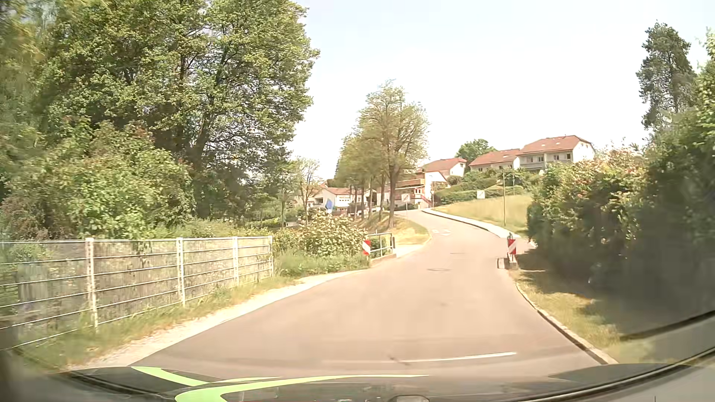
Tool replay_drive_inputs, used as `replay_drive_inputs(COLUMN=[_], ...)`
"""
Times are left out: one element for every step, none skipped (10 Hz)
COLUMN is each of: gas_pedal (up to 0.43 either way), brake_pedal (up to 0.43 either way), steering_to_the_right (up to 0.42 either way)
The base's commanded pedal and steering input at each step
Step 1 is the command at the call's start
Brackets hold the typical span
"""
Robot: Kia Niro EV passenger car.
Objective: Follow the waypoints while adhering to traffic rules and regulations
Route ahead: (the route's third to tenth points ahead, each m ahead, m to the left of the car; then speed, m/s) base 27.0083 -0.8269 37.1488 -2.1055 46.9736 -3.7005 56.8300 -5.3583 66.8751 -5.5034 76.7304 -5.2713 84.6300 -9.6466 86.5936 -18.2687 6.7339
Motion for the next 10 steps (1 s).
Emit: replay_drive_inputs(gas_pedal=[0.130, 0.130, 0.130, 0.130, 0.130, 0.130, 0.130, 0.130, 0.130, 0.130], brake_pedal=[0.000, 0.000, 0.000, 0.000, 0.000, 0.000, 0.000, 0.000, 0.000, 0.000], steering_to_the_right=[0.073, 0.073, 0.073, 0.073, 0.073, 0.073, 0.073, 0.073, 0.073, 0.072])
